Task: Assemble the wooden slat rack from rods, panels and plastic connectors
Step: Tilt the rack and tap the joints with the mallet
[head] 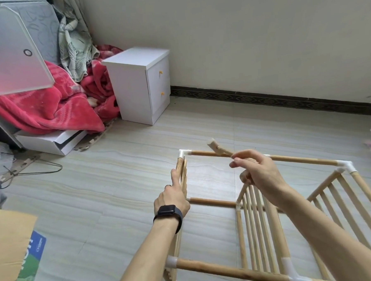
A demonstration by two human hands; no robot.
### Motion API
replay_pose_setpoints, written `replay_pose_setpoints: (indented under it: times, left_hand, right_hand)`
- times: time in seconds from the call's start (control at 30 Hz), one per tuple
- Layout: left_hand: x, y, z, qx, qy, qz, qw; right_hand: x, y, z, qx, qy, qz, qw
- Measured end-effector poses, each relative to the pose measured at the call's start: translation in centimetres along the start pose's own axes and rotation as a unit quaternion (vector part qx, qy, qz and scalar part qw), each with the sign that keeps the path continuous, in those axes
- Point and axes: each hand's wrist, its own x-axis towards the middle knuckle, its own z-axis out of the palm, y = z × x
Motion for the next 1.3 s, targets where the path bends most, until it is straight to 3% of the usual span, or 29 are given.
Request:
replay_pose_setpoints:
  times: [0.07,0.17,0.3,0.37,0.47,0.57,0.73,0.87,0.93,1.0,1.13,1.23,1.3]
  left_hand:
    - [0.0,0.1,0.0,-0.006,0.002,0.001,1.0]
    - [-0.2,0.2,0.0,-0.013,0.001,0.002,1.0]
    - [-0.5,0.2,0.0,-0.022,-0.002,0.003,1.0]
    - [-0.5,0.1,0.2,-0.027,-0.003,0.007,1.0]
    - [-0.4,-0.1,0.5,-0.021,-0.005,0.007,1.0]
    - [-0.3,-0.2,0.7,-0.022,0.0,0.006,1.0]
    - [0.2,-0.2,1.1,-0.008,0.006,-0.001,1.0]
    - [0.1,-0.1,1.2,-0.023,0.001,-0.016,1.0]
    - [0.0,0.0,1.3,-0.012,0.005,-0.007,1.0]
    - [0.1,0.0,1.4,-0.005,0.012,-0.014,1.0]
    - [0.1,-0.1,1.0,-0.013,-0.009,-0.013,1.0]
    - [0.2,-0.2,0.8,-0.047,-0.008,-0.004,0.999]
    - [0.4,-0.2,0.7,-0.057,0.006,0.004,0.998]
  right_hand:
    - [0.0,-1.0,-0.4,0.001,0.018,-0.041,0.999]
    - [0.8,-2.1,0.4,-0.175,0.107,-0.142,0.968]
    - [3.7,-2.8,3.4,-0.28,0.101,-0.188,0.936]
    - [5.8,-3.3,5.6,-0.207,0.069,-0.184,0.958]
    - [8.7,-4.7,9.1,0.009,0.051,-0.107,0.993]
    - [11.1,-7.6,11.8,0.121,0.089,-0.077,0.986]
    - [14.4,-7.5,15.0,0.243,0.087,-0.153,0.954]
    - [15.4,-5.7,17.8,0.145,0.084,-0.125,0.978]
    - [16.3,-6.3,17.2,0.176,0.131,-0.164,0.962]
    - [16.7,-5.8,17.6,0.189,0.12,-0.196,0.955]
    - [14.6,-4.3,19.9,-0.01,0.024,-0.208,0.978]
    - [13.5,-6.6,17.0,-0.049,0.07,-0.198,0.976]
    - [11.6,-6.9,13.3,-0.114,0.051,-0.229,0.965]
